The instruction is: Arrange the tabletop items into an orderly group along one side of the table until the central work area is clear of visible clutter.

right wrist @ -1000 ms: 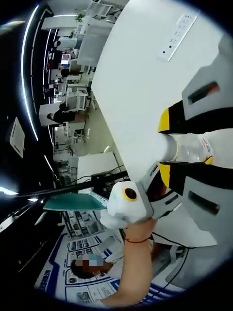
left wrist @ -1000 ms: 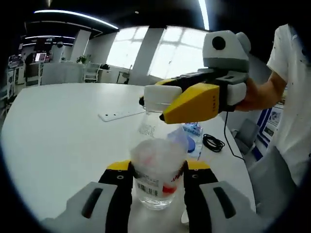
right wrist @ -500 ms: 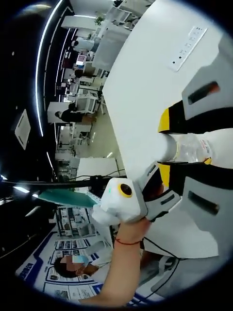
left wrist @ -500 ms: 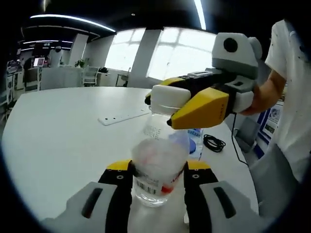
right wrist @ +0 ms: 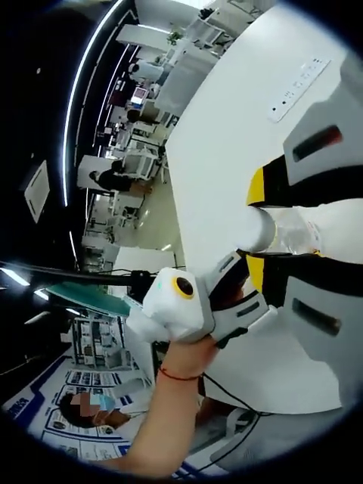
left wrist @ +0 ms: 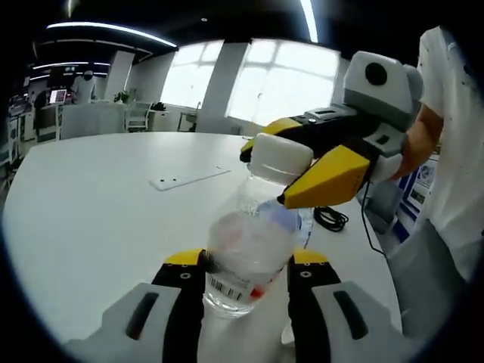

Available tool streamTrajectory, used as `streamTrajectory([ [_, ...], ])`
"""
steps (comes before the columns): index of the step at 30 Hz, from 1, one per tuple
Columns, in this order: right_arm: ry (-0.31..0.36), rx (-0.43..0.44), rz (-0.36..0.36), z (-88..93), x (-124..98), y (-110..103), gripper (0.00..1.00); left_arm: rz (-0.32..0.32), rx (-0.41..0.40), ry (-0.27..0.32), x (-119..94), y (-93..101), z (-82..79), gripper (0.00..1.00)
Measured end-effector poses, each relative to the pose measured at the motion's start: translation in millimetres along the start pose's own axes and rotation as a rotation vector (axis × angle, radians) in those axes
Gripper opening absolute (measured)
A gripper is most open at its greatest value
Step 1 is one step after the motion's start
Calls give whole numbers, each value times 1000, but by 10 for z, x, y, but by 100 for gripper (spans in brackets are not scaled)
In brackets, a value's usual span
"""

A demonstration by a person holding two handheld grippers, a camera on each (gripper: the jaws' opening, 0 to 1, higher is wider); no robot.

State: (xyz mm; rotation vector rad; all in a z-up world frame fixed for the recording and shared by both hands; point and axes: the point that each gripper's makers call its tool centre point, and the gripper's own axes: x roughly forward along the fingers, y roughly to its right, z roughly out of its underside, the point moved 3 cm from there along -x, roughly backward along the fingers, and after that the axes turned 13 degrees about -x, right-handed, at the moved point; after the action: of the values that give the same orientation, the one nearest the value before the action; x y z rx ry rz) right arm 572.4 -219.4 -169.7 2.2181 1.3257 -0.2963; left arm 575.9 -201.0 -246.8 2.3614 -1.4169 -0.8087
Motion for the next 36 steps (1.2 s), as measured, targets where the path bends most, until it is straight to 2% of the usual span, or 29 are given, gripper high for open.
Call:
streamTrajectory([
  [9,-12,-23,-6,-4,-8,-28,21,-8,-7,6,-12,11,17,42],
  [36,-24,-19,-7,47,-30,7,22,-27,-21,2,-7,-29,46,44],
])
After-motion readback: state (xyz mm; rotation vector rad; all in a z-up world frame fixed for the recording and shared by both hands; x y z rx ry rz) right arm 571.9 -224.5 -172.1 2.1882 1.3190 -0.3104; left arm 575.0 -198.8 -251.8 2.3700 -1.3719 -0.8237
